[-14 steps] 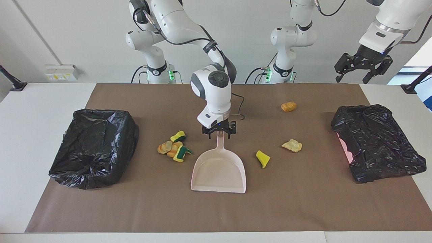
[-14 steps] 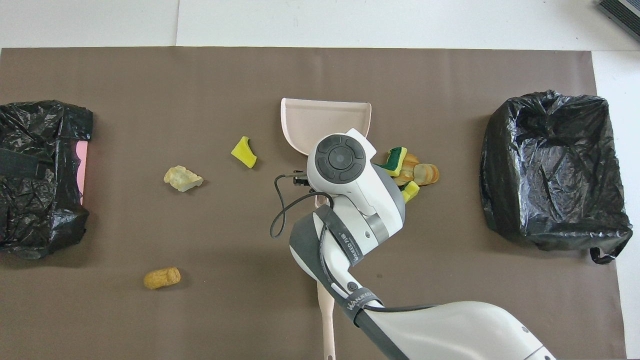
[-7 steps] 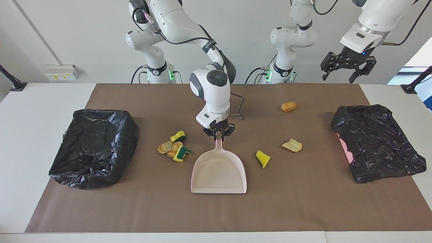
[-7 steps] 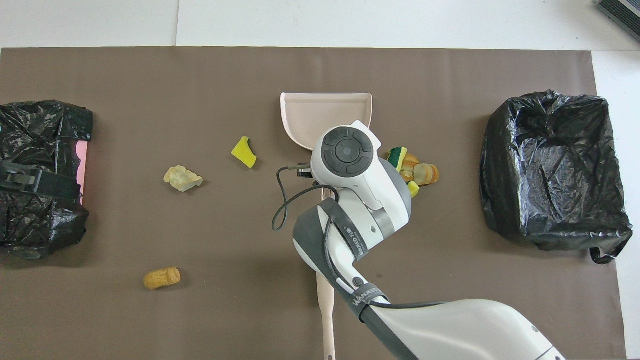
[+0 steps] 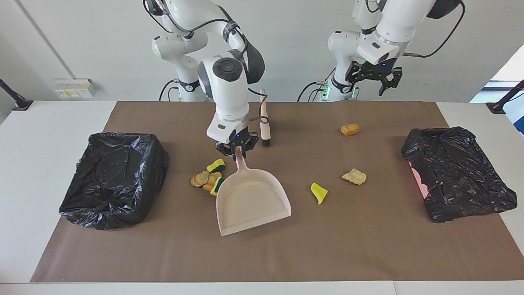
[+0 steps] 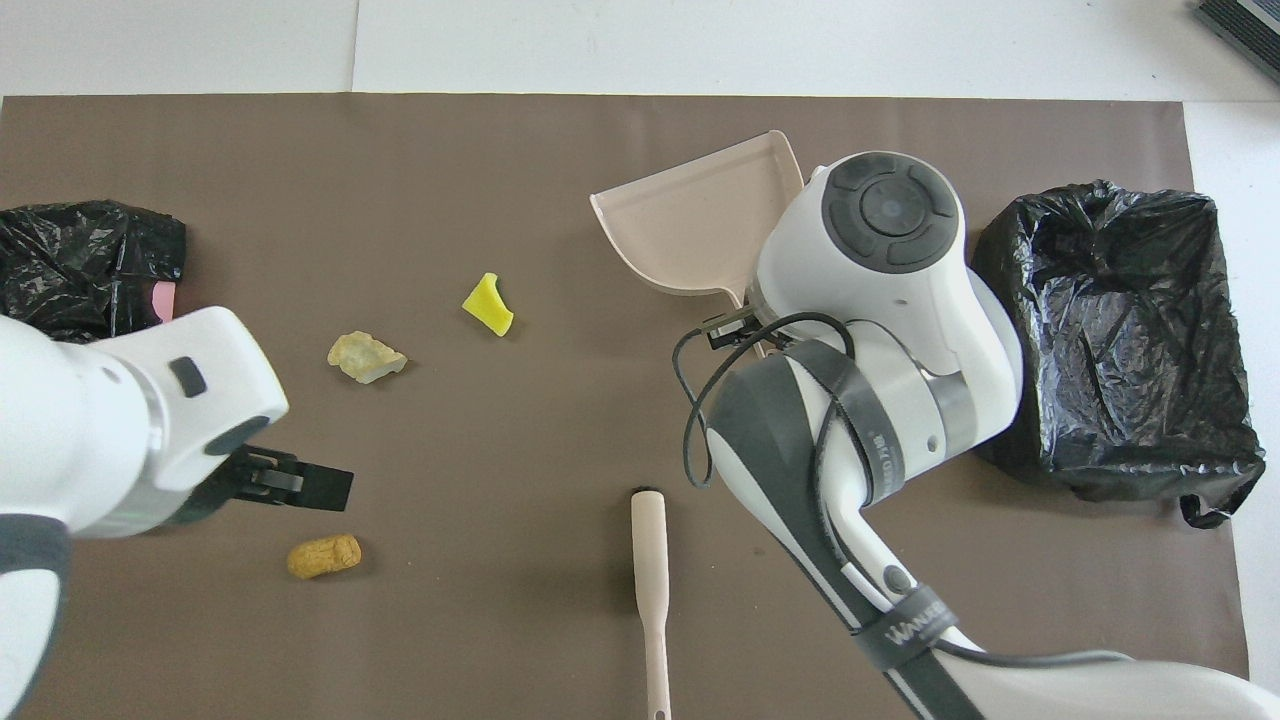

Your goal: Sweep and dump trash in bin

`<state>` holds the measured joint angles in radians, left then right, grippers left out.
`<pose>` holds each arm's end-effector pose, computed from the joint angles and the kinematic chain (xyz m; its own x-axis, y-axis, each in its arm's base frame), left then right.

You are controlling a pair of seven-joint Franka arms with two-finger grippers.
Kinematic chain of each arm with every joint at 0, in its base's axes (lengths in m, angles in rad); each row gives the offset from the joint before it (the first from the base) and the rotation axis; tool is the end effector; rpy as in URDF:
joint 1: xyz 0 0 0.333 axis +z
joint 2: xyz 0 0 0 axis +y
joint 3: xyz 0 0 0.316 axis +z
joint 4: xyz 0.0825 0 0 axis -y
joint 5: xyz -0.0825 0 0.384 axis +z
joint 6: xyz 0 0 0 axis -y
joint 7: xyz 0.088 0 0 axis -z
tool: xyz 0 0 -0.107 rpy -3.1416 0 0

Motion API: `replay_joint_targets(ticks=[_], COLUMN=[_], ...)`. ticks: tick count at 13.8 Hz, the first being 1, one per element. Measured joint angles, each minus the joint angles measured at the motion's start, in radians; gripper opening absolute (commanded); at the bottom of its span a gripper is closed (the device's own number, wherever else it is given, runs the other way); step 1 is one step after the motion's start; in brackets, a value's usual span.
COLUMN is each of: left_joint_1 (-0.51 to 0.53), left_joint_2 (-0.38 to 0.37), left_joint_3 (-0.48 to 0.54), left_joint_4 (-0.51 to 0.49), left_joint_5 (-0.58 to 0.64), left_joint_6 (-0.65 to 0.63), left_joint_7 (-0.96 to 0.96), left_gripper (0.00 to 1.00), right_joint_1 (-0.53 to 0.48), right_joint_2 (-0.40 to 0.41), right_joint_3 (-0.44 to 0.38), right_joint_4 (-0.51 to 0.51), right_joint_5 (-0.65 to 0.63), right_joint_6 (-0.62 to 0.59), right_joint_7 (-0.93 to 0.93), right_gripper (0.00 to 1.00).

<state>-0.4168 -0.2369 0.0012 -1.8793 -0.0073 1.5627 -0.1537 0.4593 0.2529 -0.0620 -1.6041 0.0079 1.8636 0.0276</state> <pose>0.4335 -0.1921 0.6007 0.9629 -0.2577 -0.0798 -0.2589 -0.9659 -0.0047 0.5878 0.2512 0.4829 0.9325 0.3611 0.0073 0.3611 -0.9325 0.0077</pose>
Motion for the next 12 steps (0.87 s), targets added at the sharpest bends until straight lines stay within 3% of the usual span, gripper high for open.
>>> replay_joint_targets(ticks=[3,9,12], left_joint_1=[-0.173,-0.434,-0.563], left_joint_2=[-0.016,-0.017,0.060], left_joint_3=[-0.006,-0.005,-0.006], left_joint_4=[-0.150,-0.360,-0.413], left_joint_5=[-0.001,-0.006,-0.007], left_joint_6=[0.132,0.374,0.520], left_joint_7=[-0.204,-0.484,-0.653], left_gripper=[1.00,1.00,1.00], right_joint_1=[-0.049,-0.159,-0.169], right_joint_2=[-0.038,-0.038,-0.039], right_joint_3=[0.000,-0.003,-0.003], right_joint_4=[-0.005,-0.066,-0.085], right_joint_5=[0.000,-0.017,-0.062], right_joint_6=[-0.088,-0.087,-0.066], right_joint_7=[-0.257,-0.785,-0.888], right_gripper=[0.00,0.00,0.00])
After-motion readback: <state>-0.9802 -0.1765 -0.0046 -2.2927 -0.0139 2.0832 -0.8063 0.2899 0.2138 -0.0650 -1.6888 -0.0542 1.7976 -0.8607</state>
